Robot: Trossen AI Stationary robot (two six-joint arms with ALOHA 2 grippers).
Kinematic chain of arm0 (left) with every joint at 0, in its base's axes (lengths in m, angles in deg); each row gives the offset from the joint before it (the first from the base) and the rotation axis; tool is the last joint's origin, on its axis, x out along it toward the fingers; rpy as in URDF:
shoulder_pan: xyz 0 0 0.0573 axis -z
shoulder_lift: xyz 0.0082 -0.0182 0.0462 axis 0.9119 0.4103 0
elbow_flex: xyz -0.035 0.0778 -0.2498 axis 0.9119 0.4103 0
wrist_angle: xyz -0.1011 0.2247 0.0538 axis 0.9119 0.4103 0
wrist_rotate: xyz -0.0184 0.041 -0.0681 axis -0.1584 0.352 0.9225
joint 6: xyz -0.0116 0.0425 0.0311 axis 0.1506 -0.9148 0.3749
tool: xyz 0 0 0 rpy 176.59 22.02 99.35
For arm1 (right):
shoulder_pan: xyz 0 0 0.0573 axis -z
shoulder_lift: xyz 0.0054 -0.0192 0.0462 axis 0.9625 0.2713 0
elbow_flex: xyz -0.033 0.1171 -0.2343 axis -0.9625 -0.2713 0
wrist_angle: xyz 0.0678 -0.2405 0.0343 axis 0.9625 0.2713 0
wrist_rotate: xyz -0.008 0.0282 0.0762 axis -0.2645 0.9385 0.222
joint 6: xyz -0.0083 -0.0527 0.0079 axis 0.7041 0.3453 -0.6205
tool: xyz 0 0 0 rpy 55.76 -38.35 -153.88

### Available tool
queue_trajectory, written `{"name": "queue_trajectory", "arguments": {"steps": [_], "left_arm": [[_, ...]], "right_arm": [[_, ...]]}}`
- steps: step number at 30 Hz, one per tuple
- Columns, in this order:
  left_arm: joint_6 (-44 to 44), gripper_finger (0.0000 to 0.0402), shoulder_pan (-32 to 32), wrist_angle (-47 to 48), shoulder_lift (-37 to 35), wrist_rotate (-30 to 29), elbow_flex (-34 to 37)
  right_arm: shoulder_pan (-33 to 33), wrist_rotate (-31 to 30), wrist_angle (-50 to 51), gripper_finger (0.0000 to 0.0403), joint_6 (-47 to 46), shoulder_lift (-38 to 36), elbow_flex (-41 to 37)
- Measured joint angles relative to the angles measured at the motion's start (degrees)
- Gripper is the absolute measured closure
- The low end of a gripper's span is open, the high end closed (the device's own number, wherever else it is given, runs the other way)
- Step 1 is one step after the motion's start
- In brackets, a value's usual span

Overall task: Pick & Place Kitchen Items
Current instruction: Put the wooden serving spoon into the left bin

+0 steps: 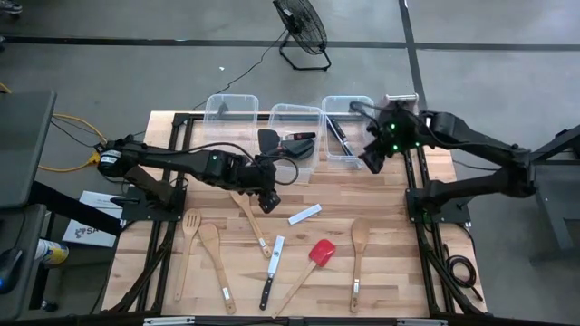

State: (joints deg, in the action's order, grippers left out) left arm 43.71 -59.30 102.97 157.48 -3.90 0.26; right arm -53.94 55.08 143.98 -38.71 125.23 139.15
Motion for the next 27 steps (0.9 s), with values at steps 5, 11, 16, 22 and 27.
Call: {"name": "queue_trajectory", "arguments": {"steps": [5, 11, 16, 22, 27], "left_arm": [[-1.33, 0.0149, -0.06, 0.0, 0.0, -0.11, 0.0], [-6.82, 0.0149, -0.06, 0.01, 0.0, -0.11, 0.0], [-12.17, 0.0149, -0.06, -0.02, 0.0, 1.27, 0.0], [-8.33, 0.0149, -0.03, -0.12, 0.0, 4.34, 0.0], [-6.89, 0.0149, 1.28, -1.32, 0.21, 5.03, 0.0]], "right_arm": [[-7.34, -0.28, 4.16, 0.0231, -7.84, 0.02, 0.0], [-17.37, -4.75, 5.59, 0.0231, -22.25, 0.04, 0.0], [-25.17, -10.27, 5.35, 0.0231, -33.57, 0.51, -0.04], [-30.43, -16.52, 5.41, 0.0231, -43.37, 1.06, -0.07], [-32.83, -17.55, 5.28, 0.0231, -47.21, 1.38, -0.24]]}}
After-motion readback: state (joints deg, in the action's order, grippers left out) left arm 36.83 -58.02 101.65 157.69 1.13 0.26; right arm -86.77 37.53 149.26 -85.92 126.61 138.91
